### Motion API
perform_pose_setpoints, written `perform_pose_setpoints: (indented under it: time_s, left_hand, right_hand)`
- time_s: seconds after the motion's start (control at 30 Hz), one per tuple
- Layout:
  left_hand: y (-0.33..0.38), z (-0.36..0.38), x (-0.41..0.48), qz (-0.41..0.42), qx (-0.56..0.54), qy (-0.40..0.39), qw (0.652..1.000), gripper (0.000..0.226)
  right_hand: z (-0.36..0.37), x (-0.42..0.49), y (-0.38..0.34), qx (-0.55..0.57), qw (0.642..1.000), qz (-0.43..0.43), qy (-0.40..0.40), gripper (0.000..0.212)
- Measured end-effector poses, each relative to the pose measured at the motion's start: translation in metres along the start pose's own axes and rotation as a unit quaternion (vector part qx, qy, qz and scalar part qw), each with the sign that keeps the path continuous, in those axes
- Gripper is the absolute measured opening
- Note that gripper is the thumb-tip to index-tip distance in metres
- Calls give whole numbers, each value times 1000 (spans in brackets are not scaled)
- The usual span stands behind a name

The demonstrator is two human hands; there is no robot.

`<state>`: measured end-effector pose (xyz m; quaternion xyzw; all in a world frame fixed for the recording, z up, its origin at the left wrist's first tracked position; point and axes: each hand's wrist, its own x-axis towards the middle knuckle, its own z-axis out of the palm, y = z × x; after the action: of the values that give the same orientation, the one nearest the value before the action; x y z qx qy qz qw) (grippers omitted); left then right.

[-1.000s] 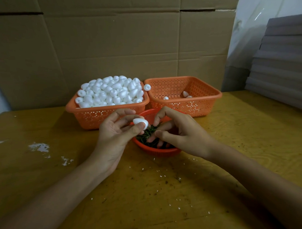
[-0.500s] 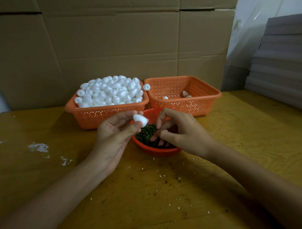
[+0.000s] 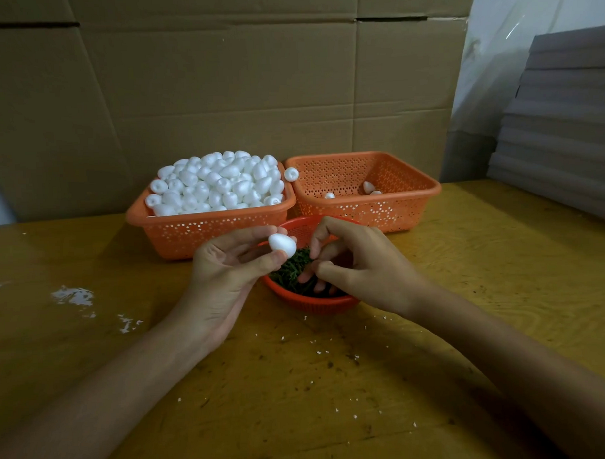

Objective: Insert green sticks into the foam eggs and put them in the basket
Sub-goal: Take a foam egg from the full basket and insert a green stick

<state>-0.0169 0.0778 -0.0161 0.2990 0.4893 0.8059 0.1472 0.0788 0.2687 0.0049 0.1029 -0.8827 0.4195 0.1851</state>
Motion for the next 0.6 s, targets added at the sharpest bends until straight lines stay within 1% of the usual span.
perform_pose_setpoints:
  time_s: [0.2,0.6]
  left_hand:
    - [-1,1,-1,23,52,-10,998,32]
    - [-1,0,-1,40,68,-17,997,35]
  right_hand:
    - [1,0,1,-2,1000,-7,3,17]
    - [1,0,-1,-19,1000,-16,3,15]
